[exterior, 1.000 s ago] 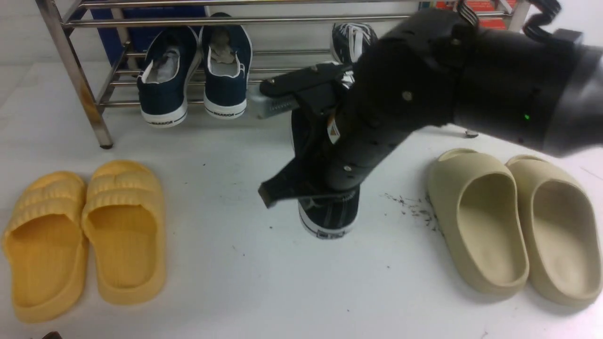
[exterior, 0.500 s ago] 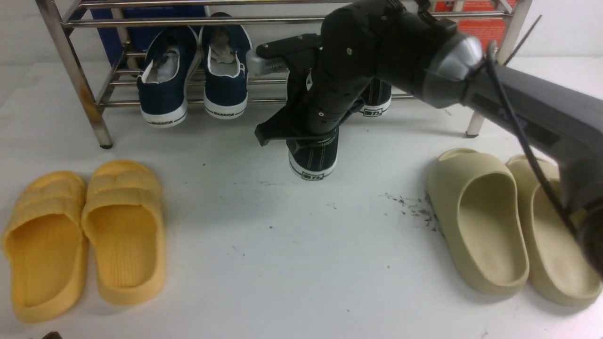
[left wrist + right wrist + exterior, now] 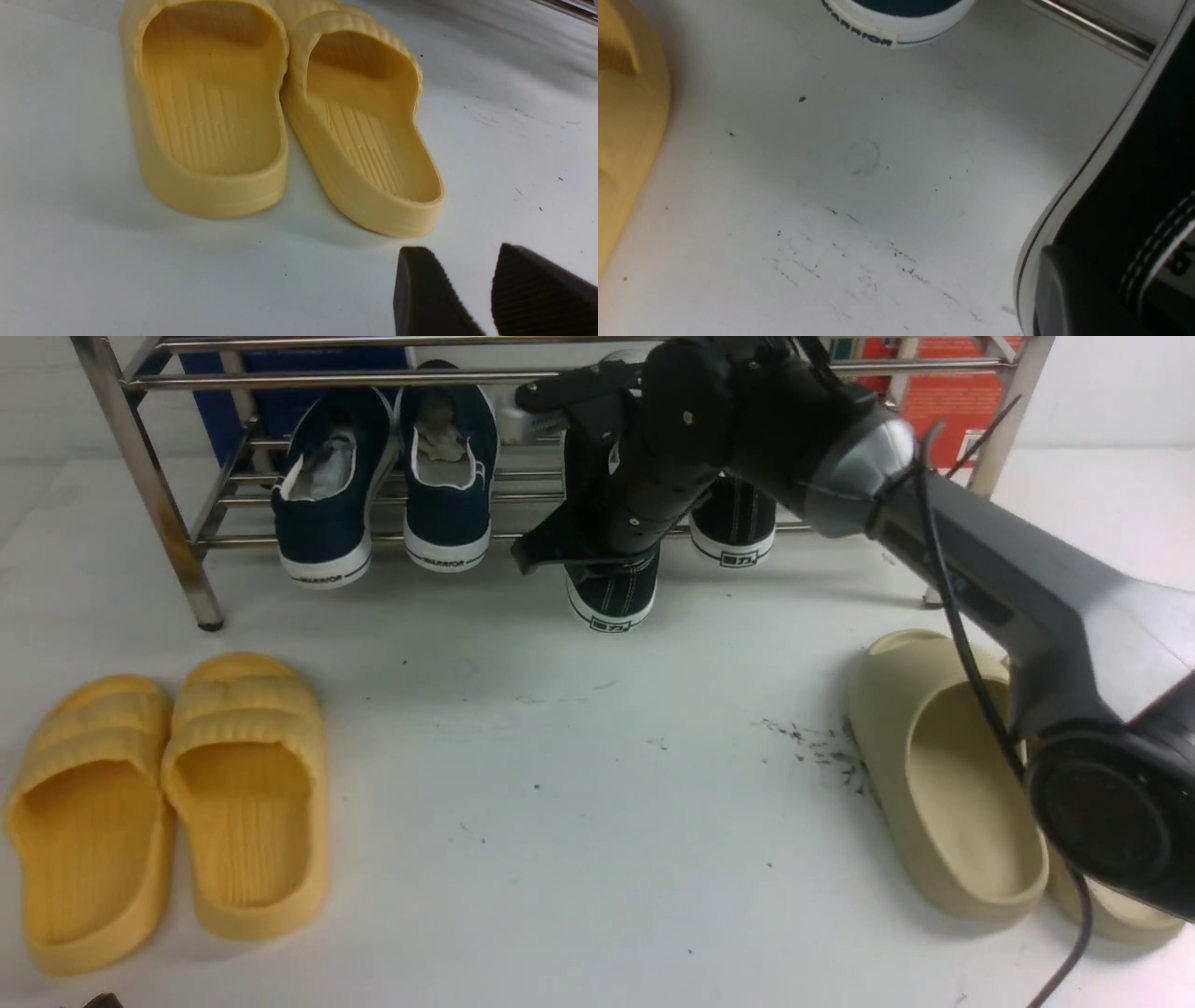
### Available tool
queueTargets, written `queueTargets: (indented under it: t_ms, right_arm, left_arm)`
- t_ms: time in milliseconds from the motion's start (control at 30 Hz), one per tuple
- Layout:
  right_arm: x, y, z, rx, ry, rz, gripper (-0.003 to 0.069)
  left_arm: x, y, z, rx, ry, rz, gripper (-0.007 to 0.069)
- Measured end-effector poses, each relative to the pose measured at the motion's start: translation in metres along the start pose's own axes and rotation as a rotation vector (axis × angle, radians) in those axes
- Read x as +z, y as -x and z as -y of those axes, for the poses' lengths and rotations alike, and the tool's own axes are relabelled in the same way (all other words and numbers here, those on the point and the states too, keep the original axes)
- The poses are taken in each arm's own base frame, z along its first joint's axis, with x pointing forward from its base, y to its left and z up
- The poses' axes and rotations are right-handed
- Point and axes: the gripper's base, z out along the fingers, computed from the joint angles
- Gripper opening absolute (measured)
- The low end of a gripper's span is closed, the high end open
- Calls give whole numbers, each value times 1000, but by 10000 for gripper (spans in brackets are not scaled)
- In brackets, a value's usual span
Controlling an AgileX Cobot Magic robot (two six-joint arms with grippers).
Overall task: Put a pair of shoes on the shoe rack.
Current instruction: Use the right arm to put a shoe into the shoe rack
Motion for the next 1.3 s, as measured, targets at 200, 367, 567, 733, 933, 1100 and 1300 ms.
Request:
queueTargets:
  t_ms: [200,367,567,733,933,1100,1300]
  right_arm:
    - [9,3,4,-2,-7,60,31]
    - [14,4,10,-14,-30,89,33]
    - [20,4,17,-36,-66,107,38]
    - [20,6,20,-52,-75,131,40]
    - [21,5,24,-74,-90,129,48]
    - [22,6,24,-75,-91,133,67]
    - [21,7,25,-86,-96,146,112]
  left_arm:
    - [0,0,0,0,0,0,238]
    - [0,0,0,0,0,0,238]
    - [0,0,0,0,0,0,238]
    - [0,0,0,0,0,0,238]
    - [0,0,0,0,0,0,238]
    - [0,0,0,0,0,0,238]
    - [0,0,0,0,0,0,238]
